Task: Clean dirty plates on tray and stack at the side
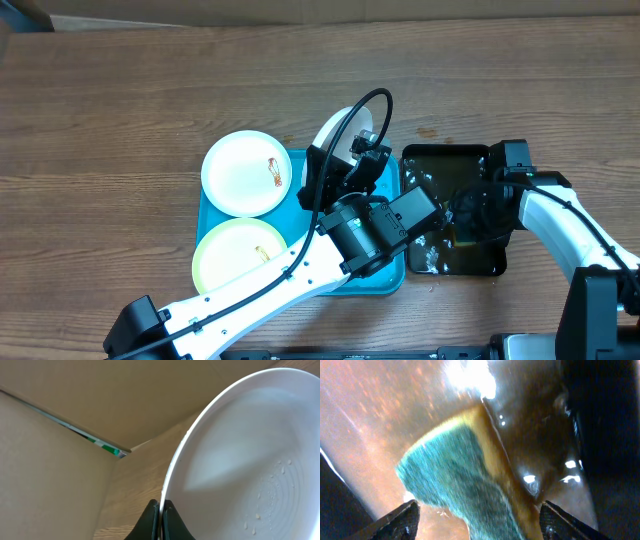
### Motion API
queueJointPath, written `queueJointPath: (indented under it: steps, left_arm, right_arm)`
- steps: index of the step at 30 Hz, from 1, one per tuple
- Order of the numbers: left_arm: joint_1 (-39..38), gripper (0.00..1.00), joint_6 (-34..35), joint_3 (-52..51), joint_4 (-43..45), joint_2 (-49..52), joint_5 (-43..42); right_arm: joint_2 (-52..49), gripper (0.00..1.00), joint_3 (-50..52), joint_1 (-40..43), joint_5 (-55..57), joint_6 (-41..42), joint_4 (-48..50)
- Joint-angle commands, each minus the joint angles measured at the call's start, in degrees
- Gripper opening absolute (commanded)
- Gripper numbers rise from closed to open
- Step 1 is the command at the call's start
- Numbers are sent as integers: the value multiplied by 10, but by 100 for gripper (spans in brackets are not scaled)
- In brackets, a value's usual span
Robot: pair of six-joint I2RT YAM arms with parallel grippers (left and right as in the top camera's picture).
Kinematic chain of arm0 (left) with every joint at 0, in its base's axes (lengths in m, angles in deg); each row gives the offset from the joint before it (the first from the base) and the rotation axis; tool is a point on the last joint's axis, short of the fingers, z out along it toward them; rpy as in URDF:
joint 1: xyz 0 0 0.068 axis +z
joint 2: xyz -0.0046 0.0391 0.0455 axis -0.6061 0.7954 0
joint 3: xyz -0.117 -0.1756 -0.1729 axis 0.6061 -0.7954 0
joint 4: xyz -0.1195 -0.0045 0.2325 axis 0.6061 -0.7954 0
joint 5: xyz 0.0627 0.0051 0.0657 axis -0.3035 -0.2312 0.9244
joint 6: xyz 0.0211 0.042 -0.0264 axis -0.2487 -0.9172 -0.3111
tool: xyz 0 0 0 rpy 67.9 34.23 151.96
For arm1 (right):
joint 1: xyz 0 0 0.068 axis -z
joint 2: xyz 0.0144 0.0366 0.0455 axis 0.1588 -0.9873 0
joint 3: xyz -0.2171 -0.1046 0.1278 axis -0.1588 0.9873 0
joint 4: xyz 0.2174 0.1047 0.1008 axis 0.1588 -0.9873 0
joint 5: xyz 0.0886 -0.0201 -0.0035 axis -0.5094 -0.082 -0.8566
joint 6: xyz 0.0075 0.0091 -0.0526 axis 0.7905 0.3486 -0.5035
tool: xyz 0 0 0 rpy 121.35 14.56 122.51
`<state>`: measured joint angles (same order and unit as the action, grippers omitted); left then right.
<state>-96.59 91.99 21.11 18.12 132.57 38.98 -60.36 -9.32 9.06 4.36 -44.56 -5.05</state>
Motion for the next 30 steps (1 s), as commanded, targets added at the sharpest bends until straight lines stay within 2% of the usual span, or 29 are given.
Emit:
queueJointPath:
  steps: [1, 4, 8, 11, 15, 18, 19, 20, 21, 22, 24, 25, 27, 28, 30]
  left_arm:
    - [-4, 4, 0, 13, 3, -8, 6]
    - [-3, 4, 0, 13, 3, -8, 6]
    - [-3, 4, 0, 13, 4, -8, 6]
    - [-3, 4, 0, 13, 4, -8, 6]
    - [-3, 4, 5, 13, 4, -8, 6]
    - [-3, 4, 11, 13, 4, -8, 6]
    - [-3, 4, 11, 13, 4, -8, 6]
    - [-3, 4, 11, 13, 4, -8, 6]
    - [-3, 4, 11, 13, 4, -8, 6]
    - [-3, 4, 11, 13, 4, -8, 6]
    - [-3, 4, 11, 13, 4, -8, 6]
    - [-3, 4, 11, 13, 4, -8, 6]
    - [-3, 4, 11, 13, 4, -8, 6]
    - [-3, 4, 11, 13, 3, -8, 6]
    - [-3, 4, 11, 13, 2, -8, 6]
  right_arm:
    - [-2, 80, 12, 1, 22, -4, 27]
    - [-2, 79, 21, 0, 22, -4, 39]
    - [-2, 65, 21, 0, 22, -4, 37]
    - [-2, 66, 21, 0, 22, -4, 32]
    - [-2, 75, 26, 0, 22, -4, 39]
    - [-2, 74, 40, 0, 22, -3, 57]
    - [-2, 66, 46, 0, 22, -3, 64]
    - [-2, 45, 51, 0, 22, -3, 69]
    - [-2, 18, 54, 0, 22, -3, 74]
    - [-2, 4, 55, 0, 22, -3, 76]
    - [-2, 4, 52, 0, 8, -4, 83]
    - [-2, 6, 49, 0, 2, -4, 84]
    - [-2, 60, 38, 0, -9, -4, 82]
    - [-2, 72, 33, 0, -9, -4, 79]
    - [-2, 83, 27, 0, -8, -4, 73]
